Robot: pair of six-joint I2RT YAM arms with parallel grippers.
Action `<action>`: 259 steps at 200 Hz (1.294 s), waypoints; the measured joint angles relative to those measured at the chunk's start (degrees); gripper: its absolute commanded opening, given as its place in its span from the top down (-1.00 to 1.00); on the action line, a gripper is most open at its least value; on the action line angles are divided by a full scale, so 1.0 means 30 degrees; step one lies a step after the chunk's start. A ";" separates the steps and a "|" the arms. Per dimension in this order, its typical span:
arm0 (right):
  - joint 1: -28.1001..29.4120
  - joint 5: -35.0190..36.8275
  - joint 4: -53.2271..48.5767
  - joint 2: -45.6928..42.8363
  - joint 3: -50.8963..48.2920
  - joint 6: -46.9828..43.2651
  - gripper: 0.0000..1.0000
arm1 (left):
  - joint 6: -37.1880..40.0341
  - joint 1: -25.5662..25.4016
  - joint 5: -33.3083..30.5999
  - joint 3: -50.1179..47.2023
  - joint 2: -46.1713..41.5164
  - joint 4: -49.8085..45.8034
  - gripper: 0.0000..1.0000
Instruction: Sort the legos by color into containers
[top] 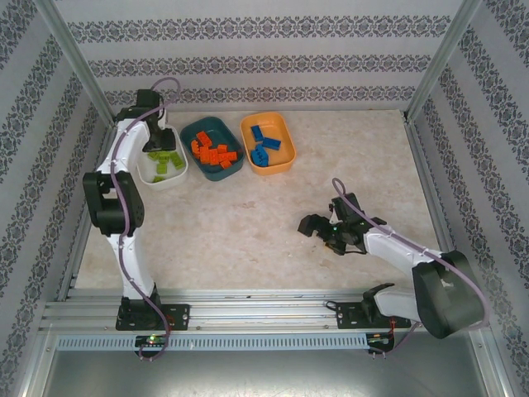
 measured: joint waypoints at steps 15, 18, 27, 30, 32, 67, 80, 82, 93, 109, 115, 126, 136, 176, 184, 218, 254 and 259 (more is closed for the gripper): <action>-0.0109 -0.0146 -0.0481 0.0583 0.0481 -0.0015 -0.96 | -0.0007 0.0393 -0.0007 0.1013 0.1158 -0.0022 0.23; -0.0131 -0.0160 -0.0568 0.0685 0.0576 -0.0015 -0.96 | -0.0007 0.0444 -0.0015 0.1202 0.1362 -0.0029 0.22; -0.0182 -0.0255 -0.0874 0.1035 0.0889 -0.0029 -0.96 | 0.0000 0.0612 -0.0080 0.1785 0.1989 -0.0051 0.19; -0.0197 -0.0270 -0.0976 0.1122 0.0969 -0.0029 -0.96 | -0.0015 0.0634 -0.0073 0.2004 0.2200 -0.0058 0.18; -0.0211 -0.0277 -0.1005 0.1166 0.1013 -0.0029 -0.96 | -0.0007 0.0648 -0.0087 0.2076 0.2288 -0.0051 0.18; -0.0211 -0.0313 -0.1909 0.2113 0.1880 -0.0080 -0.96 | -0.0036 0.0750 -0.0226 0.2885 0.3687 -0.0095 -0.08; -0.0211 -0.0357 -0.2222 0.2397 0.2178 -0.0080 -0.96 | -0.0102 0.0750 -0.0299 0.2878 0.3978 -0.0102 -0.13; -0.0211 -0.0357 -0.2273 0.2441 0.2215 -0.0080 -0.96 | -0.0095 0.0750 -0.0306 0.2878 0.3993 -0.0102 -0.14; -0.0211 -0.0357 -0.2433 0.2594 0.2375 -0.0080 -0.96 | -0.0131 0.0750 -0.0379 0.2878 0.4087 -0.0102 -0.20; -0.0211 -0.0364 -0.2565 0.2710 0.2492 -0.0080 -0.96 | -0.0138 0.0765 -0.0452 0.2878 0.4087 -0.0095 -0.22; -0.0211 -0.0364 -0.2608 0.2739 0.2535 -0.0073 -0.96 | -0.0138 0.0765 -0.0452 0.2878 0.4087 -0.0095 -0.23; -0.0211 -0.0364 -0.2645 0.2754 0.2557 -0.0080 -0.96 | -0.0146 0.0772 -0.0444 0.2871 0.4087 -0.0095 -0.24; -0.0211 -0.0364 -0.2652 0.2754 0.2557 -0.0080 -0.96 | -0.0153 0.0809 -0.0437 0.2856 0.4087 -0.0095 -0.25; -0.0168 -0.0350 -0.2543 0.2120 0.2317 -0.0204 -0.96 | -0.0372 0.0918 -0.0138 0.1785 0.3009 0.0022 -0.33; -0.0146 -0.0306 -0.2506 0.1931 0.2237 -0.0328 -0.96 | -0.0459 0.0918 0.0015 0.1355 0.2470 0.0102 -0.37; 0.0321 -0.0219 -0.1552 0.0889 0.1923 -0.1005 -0.96 | -0.1297 0.0962 0.1311 -0.1275 -0.1202 0.1268 -0.99; 0.0423 0.0714 -0.1319 -0.2528 0.2084 -0.1719 -0.96 | -0.2280 0.0984 0.3264 -0.5413 -0.6411 0.3446 -1.00; 0.0423 0.1020 -0.1406 -0.3016 0.2193 -0.1902 -0.96 | -0.2419 0.0984 0.3548 -0.6040 -0.7082 0.3796 -1.00</action>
